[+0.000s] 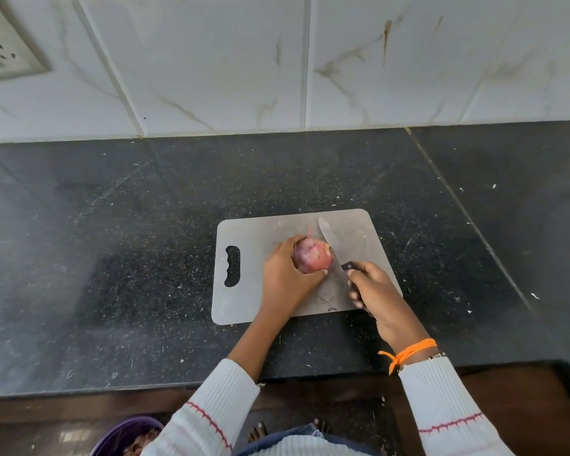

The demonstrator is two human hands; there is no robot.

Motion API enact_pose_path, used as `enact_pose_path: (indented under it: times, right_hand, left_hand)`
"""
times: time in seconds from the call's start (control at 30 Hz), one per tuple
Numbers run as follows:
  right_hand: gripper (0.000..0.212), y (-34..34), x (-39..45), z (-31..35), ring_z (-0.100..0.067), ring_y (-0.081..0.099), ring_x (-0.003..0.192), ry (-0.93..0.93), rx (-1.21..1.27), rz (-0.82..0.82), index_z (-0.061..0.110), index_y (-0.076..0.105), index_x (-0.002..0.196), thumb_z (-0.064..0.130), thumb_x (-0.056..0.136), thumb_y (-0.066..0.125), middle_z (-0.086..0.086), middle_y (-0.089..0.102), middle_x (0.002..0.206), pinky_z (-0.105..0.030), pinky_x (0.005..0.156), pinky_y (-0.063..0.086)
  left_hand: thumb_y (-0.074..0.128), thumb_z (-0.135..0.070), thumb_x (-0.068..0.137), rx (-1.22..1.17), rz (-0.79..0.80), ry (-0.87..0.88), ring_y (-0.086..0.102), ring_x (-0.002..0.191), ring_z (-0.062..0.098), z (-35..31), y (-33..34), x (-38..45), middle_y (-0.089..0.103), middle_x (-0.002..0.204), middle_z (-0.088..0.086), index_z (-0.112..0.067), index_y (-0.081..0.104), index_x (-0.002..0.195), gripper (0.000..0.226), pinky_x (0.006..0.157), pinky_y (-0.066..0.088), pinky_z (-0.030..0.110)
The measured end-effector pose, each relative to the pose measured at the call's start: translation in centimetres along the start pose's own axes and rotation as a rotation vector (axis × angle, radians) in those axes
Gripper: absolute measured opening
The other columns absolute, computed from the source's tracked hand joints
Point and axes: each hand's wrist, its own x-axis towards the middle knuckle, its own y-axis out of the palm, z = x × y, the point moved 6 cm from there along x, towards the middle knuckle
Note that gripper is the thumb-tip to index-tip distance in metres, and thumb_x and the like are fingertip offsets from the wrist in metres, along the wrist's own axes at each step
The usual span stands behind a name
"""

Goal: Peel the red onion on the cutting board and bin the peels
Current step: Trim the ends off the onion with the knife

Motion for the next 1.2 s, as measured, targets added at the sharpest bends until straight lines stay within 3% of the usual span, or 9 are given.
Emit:
enact_pose_path:
  times: [0.13,0.23,0.37,0.53,0.67,0.8,0.93,1.2]
  right_hand:
    - [0.014,0.8,-1.3,0.7,-0.007,0.033,0.045,-0.048,0.074,0.114,0.011,0.054,0.104,0.015,0.099,0.041,-0.001,0.042,0.063,-0.016,0.038,0.028]
    - [0.020,1.4,-1.9,1.0,-0.006,0.032,0.042,-0.079,0.050,0.135,0.004,0.058,0.103,0.015,0.098,0.042,0.000,0.041,0.059,-0.017,0.038,0.026]
    - [0.019,1.9,-2.5,1.2,-0.003,0.036,0.042,-0.117,-0.013,0.107,0.004,0.053,0.104,0.016,0.098,0.040,-0.001,0.045,0.064,-0.016,0.040,0.030]
    - [0.014,2.1,-2.6,1.4,-0.007,0.050,0.064,-0.227,-0.353,0.082,0.019,0.047,0.109,0.019,0.099,0.039,0.002,0.053,0.075,-0.021,0.058,0.040]
    - [0.014,1.8,-2.6,1.3,-0.010,0.053,0.067,-0.215,-0.438,0.074,0.020,0.050,0.108,0.018,0.098,0.039,0.001,0.055,0.075,-0.021,0.059,0.041]
    - [0.013,1.8,-2.6,1.6,-0.007,0.052,0.066,-0.215,-0.485,0.062,0.017,0.048,0.105,0.018,0.099,0.038,-0.002,0.058,0.081,-0.018,0.057,0.038]
    - [0.008,2.0,-2.4,1.9,-0.010,0.051,0.070,-0.240,-0.614,0.021,0.015,0.042,0.104,0.018,0.099,0.036,-0.002,0.053,0.085,-0.021,0.055,0.038]
    - [0.006,2.0,-2.6,2.8,-0.019,0.055,0.071,-0.300,-0.652,-0.090,0.013,0.040,0.098,0.017,0.099,0.035,-0.005,0.054,0.082,-0.023,0.053,0.037]
  left_hand:
    - [0.080,-0.021,0.062,0.085,-0.026,0.039,0.046,0.107,0.017,0.1,-1.1,0.3,0.053,0.116,0.000,-0.022,0.054,0.124,0.067,0.091,0.038,0.022]
    - [0.080,-0.018,0.063,0.078,-0.013,0.021,0.045,0.108,0.020,0.5,-1.4,0.2,0.048,0.117,0.002,-0.021,0.052,0.129,0.071,0.096,0.040,0.028]
    - [0.078,-0.020,0.070,0.110,0.027,0.030,0.037,0.110,0.019,0.4,-1.0,0.0,0.041,0.122,0.004,-0.021,0.043,0.137,0.076,0.092,0.026,0.015]
    - [0.074,-0.023,0.077,0.142,0.077,0.089,0.030,0.110,0.018,0.2,-0.4,0.0,0.035,0.128,0.005,-0.023,0.028,0.145,0.082,0.093,0.020,0.016]
    - [0.052,-0.030,0.093,0.072,0.155,0.070,0.027,0.117,0.020,-0.3,0.6,-0.1,0.029,0.134,0.005,-0.017,0.019,0.148,0.065,0.099,0.019,0.022]
    - [0.031,-0.050,0.084,0.079,0.097,0.113,0.031,0.104,0.016,-0.9,1.4,0.6,0.034,0.117,0.000,-0.010,0.041,0.127,0.060,0.090,0.023,0.022]
    - [0.031,-0.043,0.083,-0.029,-0.022,0.103,0.039,0.098,0.017,-1.2,1.7,1.4,0.038,0.104,-0.001,-0.007,0.045,0.105,0.045,0.087,0.032,0.026]
    - [0.034,-0.044,0.082,-0.095,-0.085,0.049,0.044,0.096,0.017,-0.8,1.9,2.6,0.046,0.102,0.005,-0.008,0.046,0.100,0.042,0.087,0.041,0.034]
